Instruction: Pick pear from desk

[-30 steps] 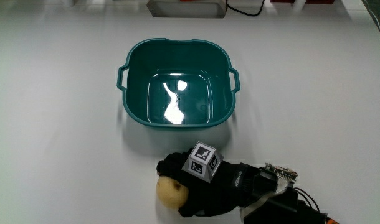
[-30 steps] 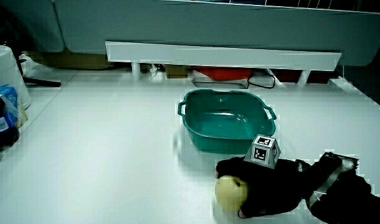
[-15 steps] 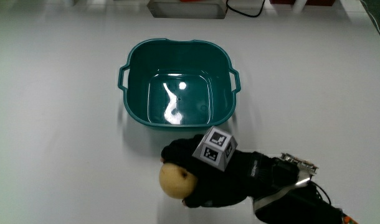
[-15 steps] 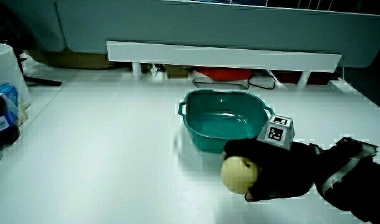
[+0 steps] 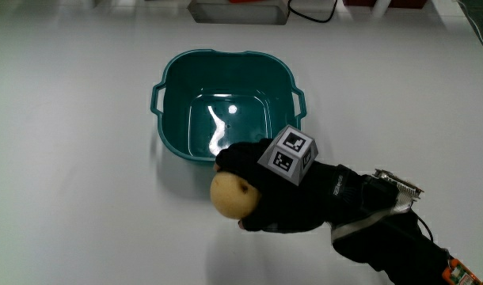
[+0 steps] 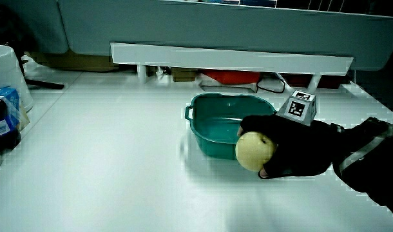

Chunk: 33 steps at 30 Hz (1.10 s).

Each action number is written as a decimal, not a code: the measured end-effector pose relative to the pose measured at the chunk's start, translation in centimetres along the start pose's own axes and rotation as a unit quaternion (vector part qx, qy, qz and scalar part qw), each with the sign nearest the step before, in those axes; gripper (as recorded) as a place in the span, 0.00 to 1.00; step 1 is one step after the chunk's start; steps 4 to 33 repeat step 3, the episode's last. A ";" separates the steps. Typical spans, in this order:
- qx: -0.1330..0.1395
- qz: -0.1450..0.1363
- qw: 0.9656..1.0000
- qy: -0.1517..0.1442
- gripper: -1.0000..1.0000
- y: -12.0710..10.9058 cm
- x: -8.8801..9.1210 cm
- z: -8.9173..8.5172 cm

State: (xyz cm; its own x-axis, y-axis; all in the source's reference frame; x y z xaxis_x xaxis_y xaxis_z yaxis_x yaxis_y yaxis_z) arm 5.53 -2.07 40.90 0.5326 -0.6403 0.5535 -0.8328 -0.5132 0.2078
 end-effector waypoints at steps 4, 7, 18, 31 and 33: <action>0.002 -0.014 1.000 0.002 1.00 0.6 1.2 0.3; 0.002 -0.014 1.000 0.002 1.00 0.6 1.2 0.3; 0.002 -0.014 1.000 0.002 1.00 0.6 1.2 0.3; 0.002 -0.014 1.000 0.002 1.00 0.6 1.2 0.3; 0.002 -0.014 1.000 0.002 1.00 0.6 1.2 0.3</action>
